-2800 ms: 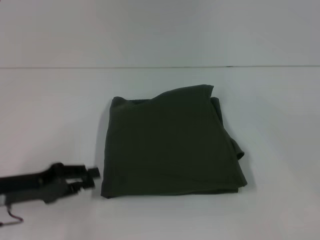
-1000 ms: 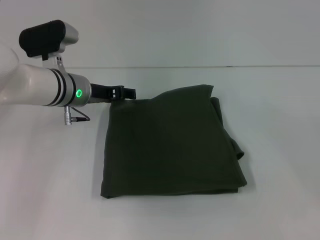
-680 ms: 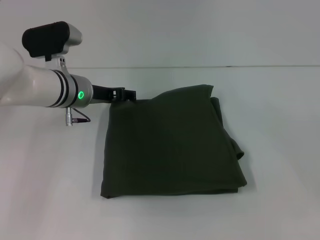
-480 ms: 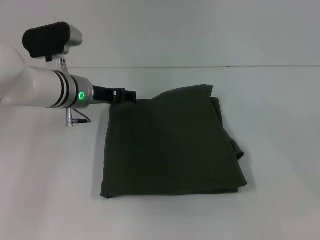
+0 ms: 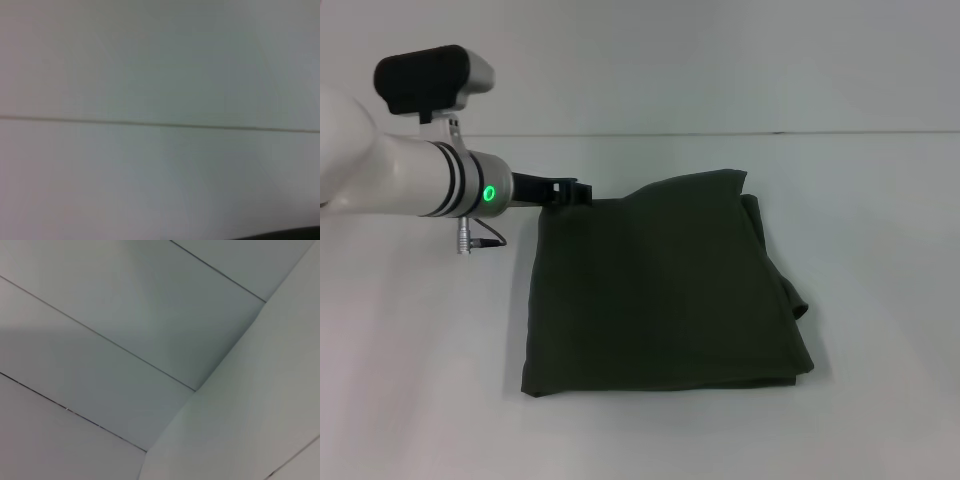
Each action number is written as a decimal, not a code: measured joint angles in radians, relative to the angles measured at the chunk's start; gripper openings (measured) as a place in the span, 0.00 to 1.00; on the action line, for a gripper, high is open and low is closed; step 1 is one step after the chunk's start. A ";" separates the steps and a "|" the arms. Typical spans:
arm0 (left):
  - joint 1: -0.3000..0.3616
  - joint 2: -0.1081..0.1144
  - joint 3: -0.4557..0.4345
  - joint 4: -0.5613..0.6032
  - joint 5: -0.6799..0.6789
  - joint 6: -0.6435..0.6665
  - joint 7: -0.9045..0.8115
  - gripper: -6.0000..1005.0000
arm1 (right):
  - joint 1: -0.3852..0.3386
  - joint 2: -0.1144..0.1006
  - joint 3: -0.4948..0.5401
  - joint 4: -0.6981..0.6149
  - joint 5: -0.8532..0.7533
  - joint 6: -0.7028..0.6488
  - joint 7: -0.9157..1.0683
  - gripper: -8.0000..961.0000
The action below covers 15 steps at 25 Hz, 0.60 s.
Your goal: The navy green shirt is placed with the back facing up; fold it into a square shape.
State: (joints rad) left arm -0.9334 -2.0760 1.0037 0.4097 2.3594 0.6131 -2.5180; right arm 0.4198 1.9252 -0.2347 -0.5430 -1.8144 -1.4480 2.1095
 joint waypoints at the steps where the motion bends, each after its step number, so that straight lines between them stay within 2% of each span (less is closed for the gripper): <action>1: 0.003 -0.005 0.010 0.010 0.000 0.004 0.005 0.67 | -0.001 0.000 0.000 0.000 0.001 0.000 0.001 0.95; 5: -0.001 -0.008 0.034 0.015 0.000 0.007 0.006 0.59 | -0.003 0.000 0.000 0.000 0.003 0.000 0.011 0.95; 10: 0.010 -0.005 0.030 0.027 0.000 -0.004 0.005 0.32 | -0.004 -0.002 0.000 0.000 0.006 0.001 0.011 0.95; 15: 0.049 -0.016 0.025 0.086 -0.005 -0.015 0.006 0.12 | -0.006 -0.002 0.000 0.000 0.006 0.006 0.011 0.95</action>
State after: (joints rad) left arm -0.8844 -2.0918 1.0284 0.4962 2.3545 0.5981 -2.5119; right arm 0.4138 1.9228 -0.2346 -0.5430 -1.8083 -1.4424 2.1204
